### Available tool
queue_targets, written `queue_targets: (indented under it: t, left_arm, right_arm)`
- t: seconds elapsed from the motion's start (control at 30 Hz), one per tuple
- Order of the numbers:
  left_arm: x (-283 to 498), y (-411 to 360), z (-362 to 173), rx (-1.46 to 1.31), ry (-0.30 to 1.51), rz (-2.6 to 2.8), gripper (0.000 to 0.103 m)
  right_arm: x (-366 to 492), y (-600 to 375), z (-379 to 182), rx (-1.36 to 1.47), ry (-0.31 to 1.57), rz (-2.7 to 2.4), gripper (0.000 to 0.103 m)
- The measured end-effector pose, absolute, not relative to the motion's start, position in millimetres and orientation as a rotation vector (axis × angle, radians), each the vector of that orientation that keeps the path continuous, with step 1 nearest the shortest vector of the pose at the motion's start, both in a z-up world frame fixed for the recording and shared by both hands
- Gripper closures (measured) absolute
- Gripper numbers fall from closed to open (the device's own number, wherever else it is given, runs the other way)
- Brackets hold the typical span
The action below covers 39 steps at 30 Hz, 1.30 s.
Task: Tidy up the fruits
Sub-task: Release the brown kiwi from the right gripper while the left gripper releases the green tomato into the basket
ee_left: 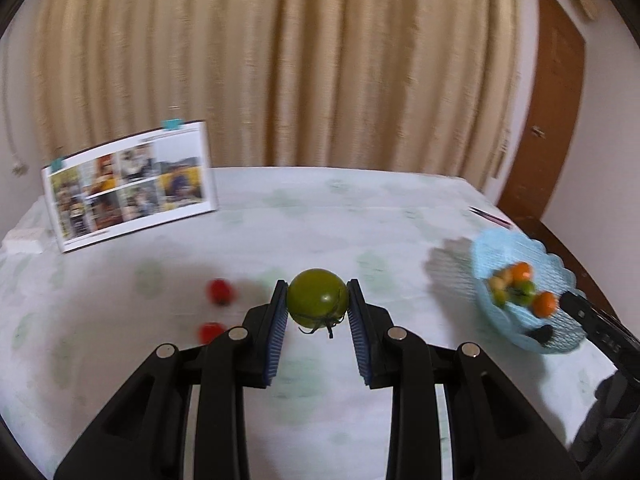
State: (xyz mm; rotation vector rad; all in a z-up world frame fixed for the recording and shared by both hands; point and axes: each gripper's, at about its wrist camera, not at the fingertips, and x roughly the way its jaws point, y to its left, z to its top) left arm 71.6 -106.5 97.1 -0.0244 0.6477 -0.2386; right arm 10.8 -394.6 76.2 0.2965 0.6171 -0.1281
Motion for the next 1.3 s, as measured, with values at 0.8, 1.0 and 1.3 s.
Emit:
queue_targets:
  t: [0.8, 1.0, 1.3]
  left_arm:
    - [67, -269, 73, 0.131, 0.730, -0.649, 0.073]
    - [65, -287, 69, 0.136, 0.748, -0.711, 0.070]
    - [70, -274, 72, 0.100, 0.735, -0.664, 0.038]
  right_arm:
    - [-20, -446, 74, 0.370, 0.409, -0.399, 0.036]
    - [-21, -445, 74, 0.366, 0.403, -0.412, 0.035]
    - [-24, -445, 75, 0.355, 0.380, -0.435, 0.025]
